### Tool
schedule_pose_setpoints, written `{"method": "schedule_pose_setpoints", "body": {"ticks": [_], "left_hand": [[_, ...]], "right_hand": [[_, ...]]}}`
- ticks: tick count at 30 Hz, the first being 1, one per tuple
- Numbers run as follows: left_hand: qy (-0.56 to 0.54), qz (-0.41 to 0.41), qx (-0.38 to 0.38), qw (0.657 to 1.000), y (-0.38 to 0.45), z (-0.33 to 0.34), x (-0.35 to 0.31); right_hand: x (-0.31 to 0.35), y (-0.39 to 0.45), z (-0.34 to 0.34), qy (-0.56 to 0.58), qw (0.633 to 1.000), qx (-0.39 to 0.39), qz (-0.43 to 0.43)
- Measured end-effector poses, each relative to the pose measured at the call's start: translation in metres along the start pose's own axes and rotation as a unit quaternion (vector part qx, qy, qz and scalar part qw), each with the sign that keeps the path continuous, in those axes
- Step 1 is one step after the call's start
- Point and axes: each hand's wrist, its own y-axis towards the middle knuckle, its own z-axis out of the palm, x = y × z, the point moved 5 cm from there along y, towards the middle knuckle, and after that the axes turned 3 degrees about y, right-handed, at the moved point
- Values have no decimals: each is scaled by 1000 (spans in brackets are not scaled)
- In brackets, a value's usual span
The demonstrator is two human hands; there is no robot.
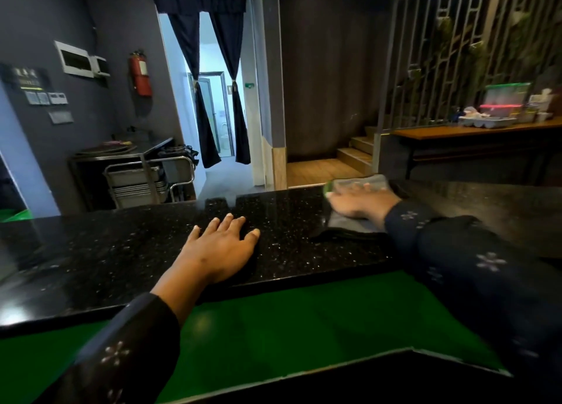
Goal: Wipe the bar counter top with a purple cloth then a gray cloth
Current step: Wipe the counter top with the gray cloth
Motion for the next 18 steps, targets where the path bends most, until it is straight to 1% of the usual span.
{"method": "schedule_pose_setpoints", "body": {"ticks": [2, 4, 5, 7, 9, 10, 13, 15, 16, 18], "left_hand": [[-2, -1, 1, 1000, 1, 0, 1], [6, -1, 1, 1000, 0, 0, 2], [14, 2, 2, 1000, 0, -1, 2], [31, 8, 7, 999, -2, -3, 2], [30, 9, 10, 999, -4, -3, 3], [25, 9, 10, 1000, -4, -2, 3], [19, 6, 6, 1000, -3, -2, 4], [12, 2, 5, 1000, -1, -2, 3], [8, 1, 3, 1000, -1, -1, 3], [1, -3, 0, 1000, 0, -1, 3]], "right_hand": [[68, -7, 9, -5, 996, 1, -86], [128, -19, 20, -3, 985, 32, -167], [146, -22, 24, -1, 980, 49, -195], [152, -21, 27, -1, 972, 76, -222], [128, -13, 22, 19, 972, 73, -221], [107, -7, 17, 31, 976, 61, -205], [13, 22, 2, 35, 995, 14, -90], [-47, 33, -4, 31, 999, -2, -13], [-66, 35, -5, 38, 999, -2, 8], [-79, 37, -5, 41, 999, 6, 22]]}}
